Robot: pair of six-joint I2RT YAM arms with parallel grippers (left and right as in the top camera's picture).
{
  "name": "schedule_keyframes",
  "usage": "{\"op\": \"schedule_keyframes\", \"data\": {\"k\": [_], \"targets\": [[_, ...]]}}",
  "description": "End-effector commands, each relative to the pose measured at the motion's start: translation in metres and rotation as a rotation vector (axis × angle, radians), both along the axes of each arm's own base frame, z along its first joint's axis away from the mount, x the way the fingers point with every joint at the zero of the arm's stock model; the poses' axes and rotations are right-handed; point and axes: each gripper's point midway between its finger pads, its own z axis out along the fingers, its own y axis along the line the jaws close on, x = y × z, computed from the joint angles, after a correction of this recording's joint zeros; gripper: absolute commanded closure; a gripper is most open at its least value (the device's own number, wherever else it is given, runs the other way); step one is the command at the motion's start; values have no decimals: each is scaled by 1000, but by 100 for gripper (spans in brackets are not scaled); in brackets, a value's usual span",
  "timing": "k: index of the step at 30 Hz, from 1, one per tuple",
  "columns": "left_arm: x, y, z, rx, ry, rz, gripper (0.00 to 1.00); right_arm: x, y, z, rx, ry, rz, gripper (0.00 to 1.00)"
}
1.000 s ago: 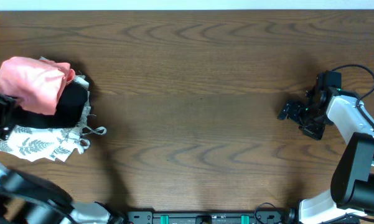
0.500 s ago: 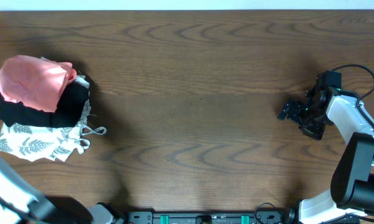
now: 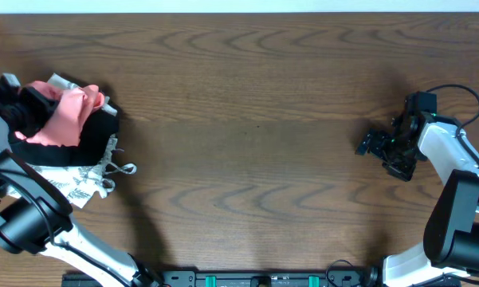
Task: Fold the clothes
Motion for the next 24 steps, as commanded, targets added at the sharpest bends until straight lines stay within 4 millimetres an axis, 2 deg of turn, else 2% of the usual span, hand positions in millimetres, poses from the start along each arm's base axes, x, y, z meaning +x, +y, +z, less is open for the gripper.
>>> {"op": "schedule_keyframes", "data": {"k": [1, 3, 6, 8, 10, 13, 14, 15, 18, 21, 24], "targets": [[-29, 9, -47, 28, 167, 7, 94, 1, 7, 4, 7, -10, 4, 4], [-29, 9, -43, 34, 159, 9, 94, 0, 7, 4, 7, -8, 5, 4], [-27, 11, -18, 60, 115, 15, 94, 0, 8, 4, 8, -5, 5, 5], [-27, 13, 17, 113, 58, 22, 94, 0, 8, 4, 5, -10, 32, 7], [-28, 13, 56, 173, -9, 28, 93, 4, 7, 6, -4, -39, 92, 16], [-38, 4, 126, 275, -124, 36, 83, 18, 7, 21, -30, -139, 191, 18], [-44, -2, 150, 310, -164, 39, 69, 25, 9, 31, -28, -192, 215, 17], [-49, -7, 167, 335, -193, 41, 61, 31, 11, 40, -23, -236, 231, 16], [-73, -30, 223, 413, -284, 46, 44, 55, 26, 90, 24, -446, 294, 13], [-99, -63, 259, 425, -354, 20, 38, 69, 45, 154, 76, -682, 356, 9], [-123, -97, 278, 424, -396, -43, 38, 67, 61, 216, 85, -897, 452, 7]]}}
